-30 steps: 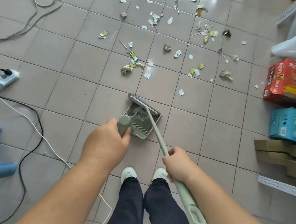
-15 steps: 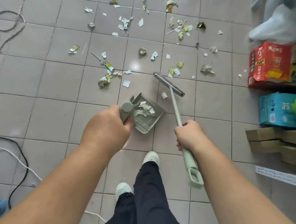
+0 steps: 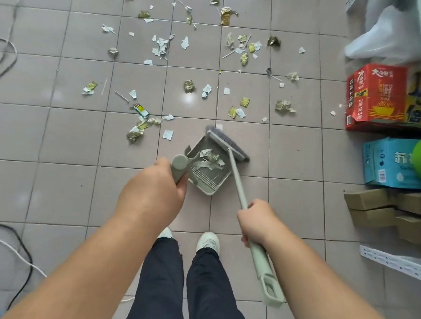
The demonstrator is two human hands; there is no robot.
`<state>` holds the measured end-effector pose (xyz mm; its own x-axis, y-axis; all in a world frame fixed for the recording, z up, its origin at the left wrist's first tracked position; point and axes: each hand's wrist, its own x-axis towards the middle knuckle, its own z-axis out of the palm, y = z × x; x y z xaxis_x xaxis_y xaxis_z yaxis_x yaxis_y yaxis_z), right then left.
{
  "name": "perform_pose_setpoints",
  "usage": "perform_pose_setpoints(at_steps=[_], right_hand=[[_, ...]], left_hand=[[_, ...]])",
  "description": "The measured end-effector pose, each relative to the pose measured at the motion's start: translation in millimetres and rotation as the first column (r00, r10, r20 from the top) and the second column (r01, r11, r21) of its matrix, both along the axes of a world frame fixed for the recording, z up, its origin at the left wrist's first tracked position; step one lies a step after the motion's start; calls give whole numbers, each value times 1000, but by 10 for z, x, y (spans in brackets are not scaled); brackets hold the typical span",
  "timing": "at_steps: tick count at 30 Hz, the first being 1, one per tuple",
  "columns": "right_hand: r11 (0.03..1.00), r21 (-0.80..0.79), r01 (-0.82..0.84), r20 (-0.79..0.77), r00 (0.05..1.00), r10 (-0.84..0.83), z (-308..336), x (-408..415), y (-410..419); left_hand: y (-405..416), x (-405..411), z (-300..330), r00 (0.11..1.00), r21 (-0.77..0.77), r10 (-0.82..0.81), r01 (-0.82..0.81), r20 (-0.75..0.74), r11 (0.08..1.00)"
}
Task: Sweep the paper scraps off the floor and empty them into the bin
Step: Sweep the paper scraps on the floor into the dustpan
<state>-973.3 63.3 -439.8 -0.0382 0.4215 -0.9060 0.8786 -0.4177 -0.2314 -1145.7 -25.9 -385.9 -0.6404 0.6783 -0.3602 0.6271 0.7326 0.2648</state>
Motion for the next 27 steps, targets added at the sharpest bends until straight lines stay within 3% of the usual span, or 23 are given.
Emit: perform_pose_setpoints(at_steps=[3,7,11,17,21,27], right_hand=[[994,-28,105,-54,993,-107,209,85,36],[975,63,215,-98,973,-208,326,147,174],[975,109,192,-64,980,-186,186,-26,250],[1000,8,2,11,1000,-2,89,-173,46],[1000,26,9,4,1000,-9,275,-100,4],[993,100,-68,-14,997,70,397,-344,-49]], left_hand=[[54,-7,4,1000,-2,-13,13,10,1000],[86,-30,-9,999,11,-28,27,20,1000],[140,-29,-13,998,27,-40,39,39,999],[107,-57,-29,998,38,-25,23,64,999],[17,-86,-22,996,80,-15,8,88,997],[-333,-319,35,981,119,161,-173,107,978]])
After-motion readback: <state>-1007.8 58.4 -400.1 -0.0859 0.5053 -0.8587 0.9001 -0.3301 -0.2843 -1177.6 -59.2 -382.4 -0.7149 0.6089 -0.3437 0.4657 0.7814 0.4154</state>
